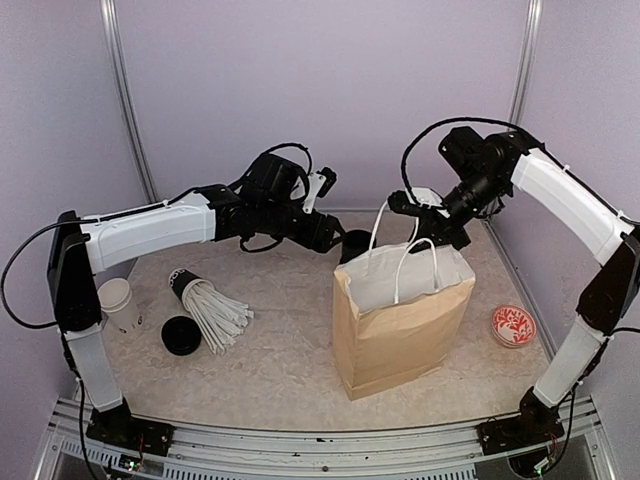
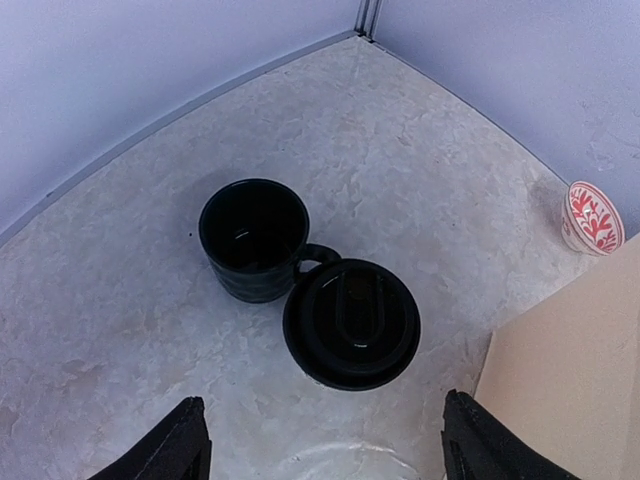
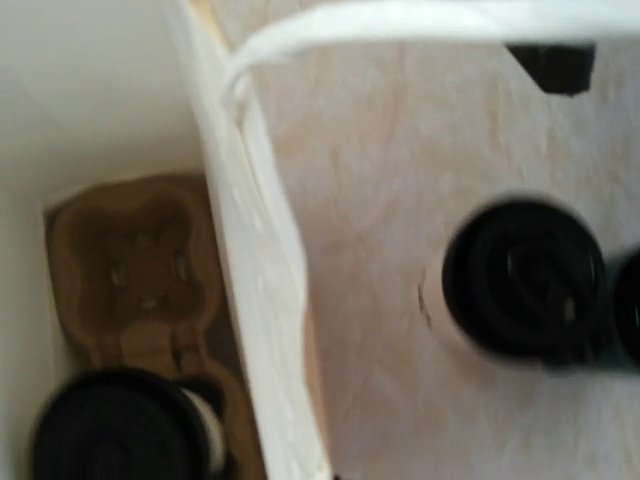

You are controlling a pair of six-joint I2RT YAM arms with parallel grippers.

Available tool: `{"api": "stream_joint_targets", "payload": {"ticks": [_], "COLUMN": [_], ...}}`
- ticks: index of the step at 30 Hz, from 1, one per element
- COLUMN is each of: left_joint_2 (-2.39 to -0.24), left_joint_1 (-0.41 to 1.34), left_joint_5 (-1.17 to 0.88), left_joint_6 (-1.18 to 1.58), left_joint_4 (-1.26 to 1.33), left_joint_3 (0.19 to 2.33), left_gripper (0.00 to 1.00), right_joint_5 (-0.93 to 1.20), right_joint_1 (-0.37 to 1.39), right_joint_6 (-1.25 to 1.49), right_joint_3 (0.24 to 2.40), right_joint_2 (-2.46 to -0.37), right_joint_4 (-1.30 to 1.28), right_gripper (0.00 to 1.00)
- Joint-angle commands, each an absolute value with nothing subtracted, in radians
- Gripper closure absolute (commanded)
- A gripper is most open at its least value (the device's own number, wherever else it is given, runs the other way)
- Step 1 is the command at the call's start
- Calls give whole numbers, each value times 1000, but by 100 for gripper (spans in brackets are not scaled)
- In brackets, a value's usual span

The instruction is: Pack the takeout coffee

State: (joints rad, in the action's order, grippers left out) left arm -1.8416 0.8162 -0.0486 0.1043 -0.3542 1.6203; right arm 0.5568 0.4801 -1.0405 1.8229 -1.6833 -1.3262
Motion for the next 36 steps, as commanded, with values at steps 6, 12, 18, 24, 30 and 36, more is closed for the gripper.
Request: {"api": "stream_joint_targets", "payload": {"ticks": [6,12,18,24,30,36], "left_joint_2": [-2035,-2126,-2187,-2232,-2296,-2337], "left_joint_1": [854,858,864,881,894,894], "left_joint_5": [-35,-43,-34,-20,21,40], "left_joint_6": [67,64,56,21,8,5], "left_joint_4": [-432,-448,-492,-522,-559,-585], "left_joint_3": [1837,1903,1966,2016,2089,2135], "left_gripper": [16,14,13,13,13,13], "right_joint_5": [448,427,434,434,433,431], "right_joint_1": [308,254,252,252,252,252], "right_joint_6": [-1102,-1107,-1092,-1086,-1083,-1085], "right_joint_3": [1733,1710,1716,1712,1700,1688], "right_joint_2": [-1561,-1543,-1551,-1558,-1563,-1560], "right_joint_4": [-1376,-1377,-1377,-1376,-1376,-1376], "right_gripper": [100,100,100,100,100,100]}}
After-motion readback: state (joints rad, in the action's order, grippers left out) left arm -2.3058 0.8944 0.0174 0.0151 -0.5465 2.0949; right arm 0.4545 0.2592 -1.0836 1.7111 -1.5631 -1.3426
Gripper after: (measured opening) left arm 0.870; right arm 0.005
